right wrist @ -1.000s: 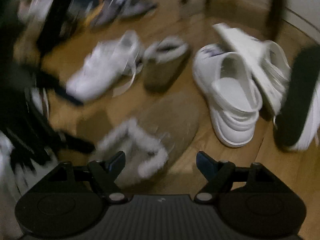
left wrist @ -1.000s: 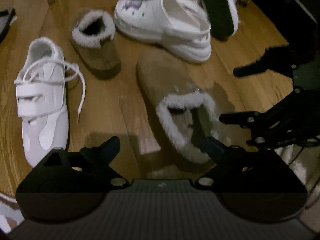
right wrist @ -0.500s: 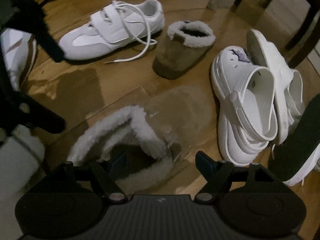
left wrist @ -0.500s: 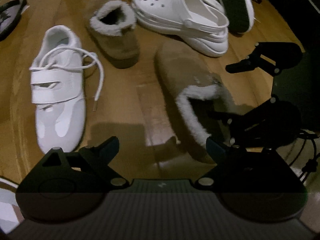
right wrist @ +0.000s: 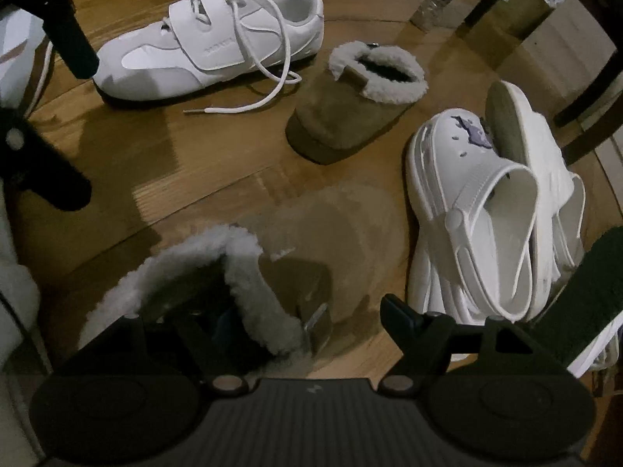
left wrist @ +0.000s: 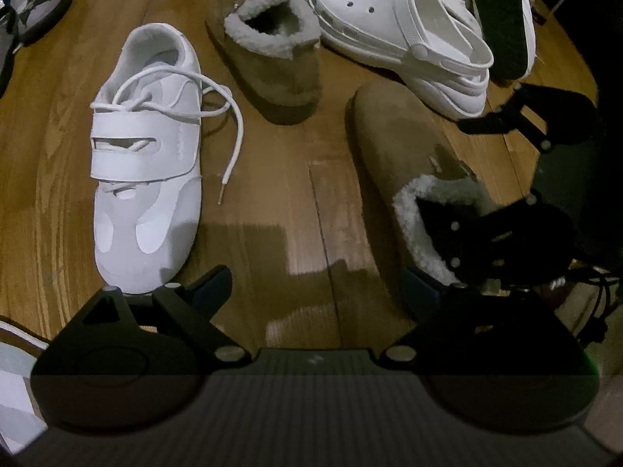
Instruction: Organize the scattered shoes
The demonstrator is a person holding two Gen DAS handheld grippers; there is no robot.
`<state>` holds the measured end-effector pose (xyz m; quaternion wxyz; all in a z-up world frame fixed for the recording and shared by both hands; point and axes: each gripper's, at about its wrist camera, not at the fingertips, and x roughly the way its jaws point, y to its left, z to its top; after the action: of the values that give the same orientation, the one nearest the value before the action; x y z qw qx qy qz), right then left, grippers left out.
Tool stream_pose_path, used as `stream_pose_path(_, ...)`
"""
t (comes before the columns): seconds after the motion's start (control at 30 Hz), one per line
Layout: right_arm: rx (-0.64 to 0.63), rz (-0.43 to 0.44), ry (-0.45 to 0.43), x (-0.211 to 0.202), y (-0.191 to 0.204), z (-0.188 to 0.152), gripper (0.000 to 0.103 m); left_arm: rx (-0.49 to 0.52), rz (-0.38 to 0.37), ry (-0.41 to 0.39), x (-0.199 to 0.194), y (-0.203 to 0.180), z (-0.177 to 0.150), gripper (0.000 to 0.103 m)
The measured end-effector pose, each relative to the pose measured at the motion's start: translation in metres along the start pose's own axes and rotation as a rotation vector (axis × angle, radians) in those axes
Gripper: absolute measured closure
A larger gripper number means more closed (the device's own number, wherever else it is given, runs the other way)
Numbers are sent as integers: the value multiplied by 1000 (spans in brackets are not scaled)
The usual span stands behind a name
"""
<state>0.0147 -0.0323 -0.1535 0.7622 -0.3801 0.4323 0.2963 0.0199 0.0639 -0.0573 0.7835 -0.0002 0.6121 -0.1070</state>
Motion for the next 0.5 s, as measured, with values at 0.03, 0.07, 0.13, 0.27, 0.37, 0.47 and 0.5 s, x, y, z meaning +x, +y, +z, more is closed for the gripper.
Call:
stream_pose_path(0.03,8,8,3,4,-1,0,26,5,-1,3,0,0,0,8)
stream_pose_path(0.07,11,5,5,6,-1,-1,26,4,2,-1,-1,0,0,8)
stream_pose_path(0.13,20,-2,9,9,-4,-3,26,1,10,-14,-3,2,0,8)
stream_pose_path(0.27,58,5,3,13,-9,-5,33,-5,27,-38,-7,6,1,8)
stream_pose_path(0.37,153,58,2,11,-20,-5,49,-9,39,-57,-10,8,2,8)
stream_pose_path(0.47,289,125,-39,3,-37,-10,64,-11,48,-79,-14,11,3,8)
stream_pose_path(0.5,325,139,-49,2,-42,-13,72,-15,51,-87,-17,11,4,8)
